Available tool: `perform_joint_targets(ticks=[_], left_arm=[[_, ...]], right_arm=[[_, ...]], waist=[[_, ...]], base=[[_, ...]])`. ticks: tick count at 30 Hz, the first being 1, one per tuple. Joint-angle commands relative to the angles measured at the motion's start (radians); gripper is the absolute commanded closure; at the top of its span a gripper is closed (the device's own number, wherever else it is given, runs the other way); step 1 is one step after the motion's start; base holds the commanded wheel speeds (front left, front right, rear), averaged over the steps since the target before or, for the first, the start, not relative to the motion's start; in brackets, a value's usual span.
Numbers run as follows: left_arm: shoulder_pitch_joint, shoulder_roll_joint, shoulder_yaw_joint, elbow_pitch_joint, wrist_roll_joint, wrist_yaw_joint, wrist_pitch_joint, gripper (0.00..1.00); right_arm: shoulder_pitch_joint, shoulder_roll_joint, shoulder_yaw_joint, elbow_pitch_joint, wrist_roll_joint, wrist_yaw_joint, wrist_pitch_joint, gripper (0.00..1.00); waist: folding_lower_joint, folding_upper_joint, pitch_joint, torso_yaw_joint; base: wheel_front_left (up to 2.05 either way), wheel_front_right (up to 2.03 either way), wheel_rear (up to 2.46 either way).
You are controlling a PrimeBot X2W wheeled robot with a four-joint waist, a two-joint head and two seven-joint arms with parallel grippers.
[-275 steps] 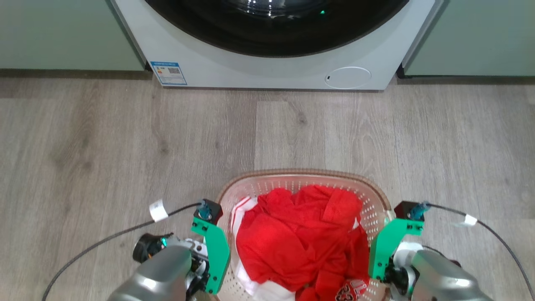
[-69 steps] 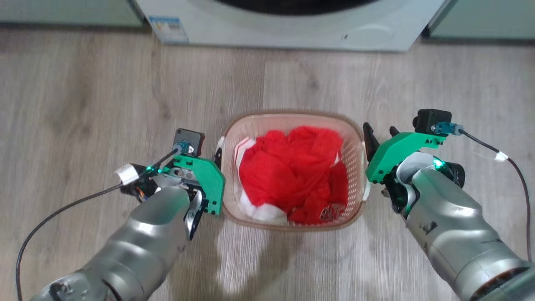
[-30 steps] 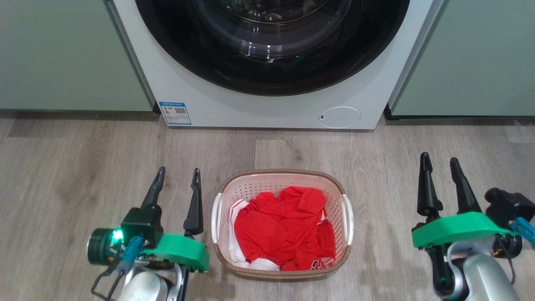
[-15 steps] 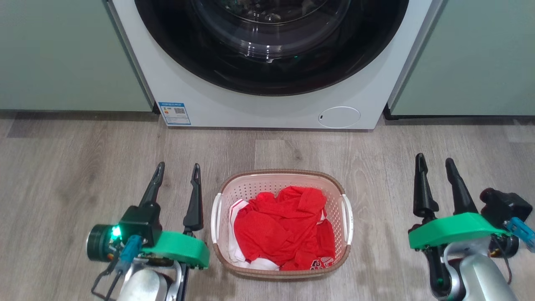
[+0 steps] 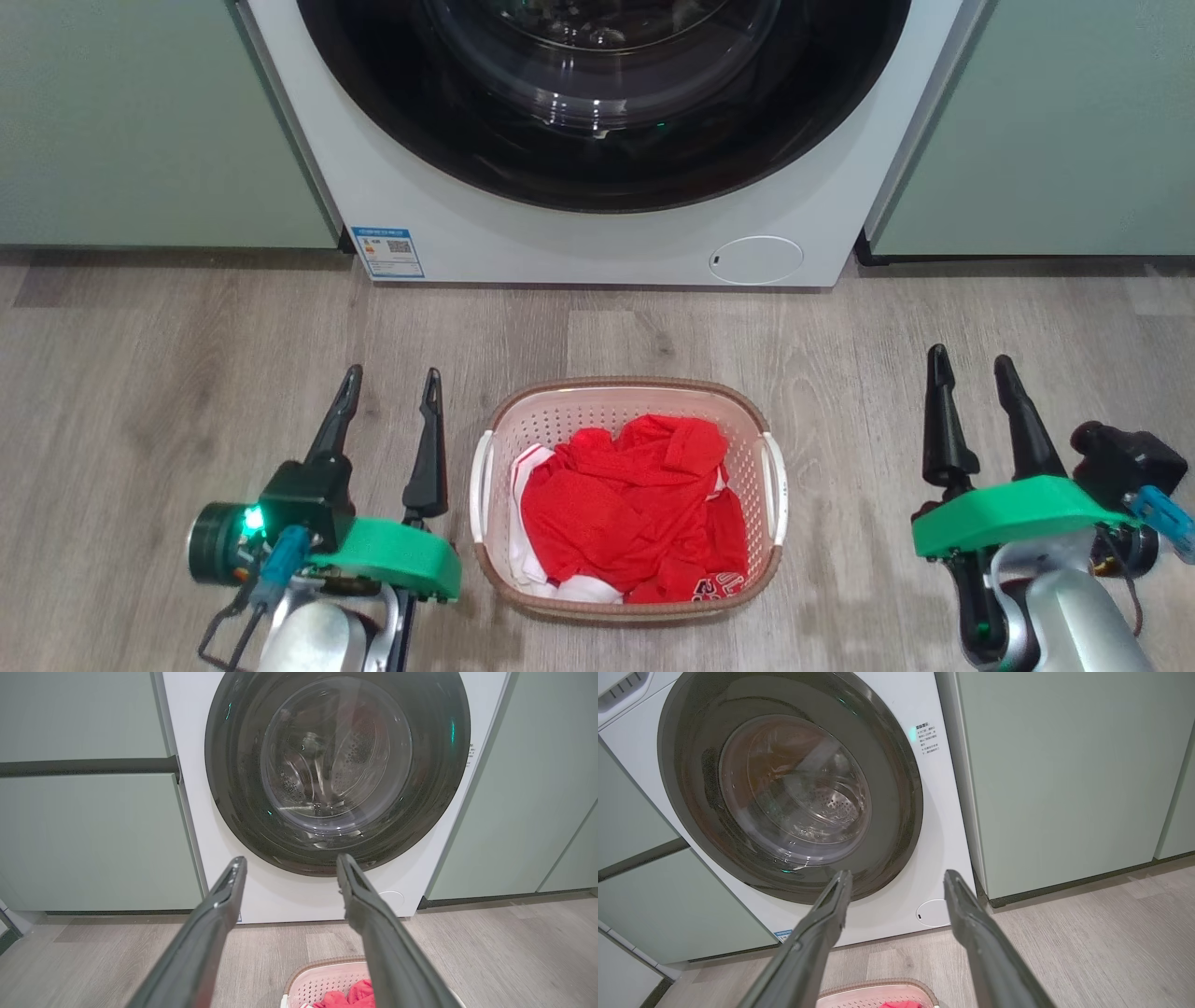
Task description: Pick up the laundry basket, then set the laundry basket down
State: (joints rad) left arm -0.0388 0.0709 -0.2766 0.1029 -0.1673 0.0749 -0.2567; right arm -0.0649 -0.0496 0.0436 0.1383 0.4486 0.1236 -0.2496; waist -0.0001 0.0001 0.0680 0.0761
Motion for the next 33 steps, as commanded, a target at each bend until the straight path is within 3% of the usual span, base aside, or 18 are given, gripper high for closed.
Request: perform_joint_targets(ticks=[1, 30, 31, 33], left_arm=[[-0.023, -0.005, 0.040, -0.028, 0.010, -0.004, -0.005, 0.00], [-0.037, -0.020, 0.061, -0.034, -0.015, -0.048, -0.005, 0.00], [0.001, -0.015, 0.026, 0.007, -0.010, -0.045, 0.000, 1.00], [0.009, -0.014, 0.023, 0.037, -0.011, -0.045, 0.000, 1.00]], right_arm=[[-0.025, -0.001, 0.021, -0.026, -0.004, 0.007, -0.012, 0.00], [-0.045, -0.001, 0.019, -0.007, -0.008, 0.007, -0.012, 0.00], [-0.008, 0.000, -0.004, 0.025, 0.000, 0.000, 0.000, 1.00], [-0.001, 0.003, -0.002, 0.055, 0.002, 0.000, 0.002, 1.00]], waist=[[0.0001, -0.0001, 0.000, 0.000], [0.0001, -0.0001, 0.019, -0.004], [0.0001, -0.0001, 0.019, -0.004], [0.0001, -0.0001, 0.019, -0.004]], base=[[0.00, 0.00, 0.00], [0.00, 0.00, 0.00], [0.00, 0.00, 0.00], [0.00, 0.00, 0.00]])
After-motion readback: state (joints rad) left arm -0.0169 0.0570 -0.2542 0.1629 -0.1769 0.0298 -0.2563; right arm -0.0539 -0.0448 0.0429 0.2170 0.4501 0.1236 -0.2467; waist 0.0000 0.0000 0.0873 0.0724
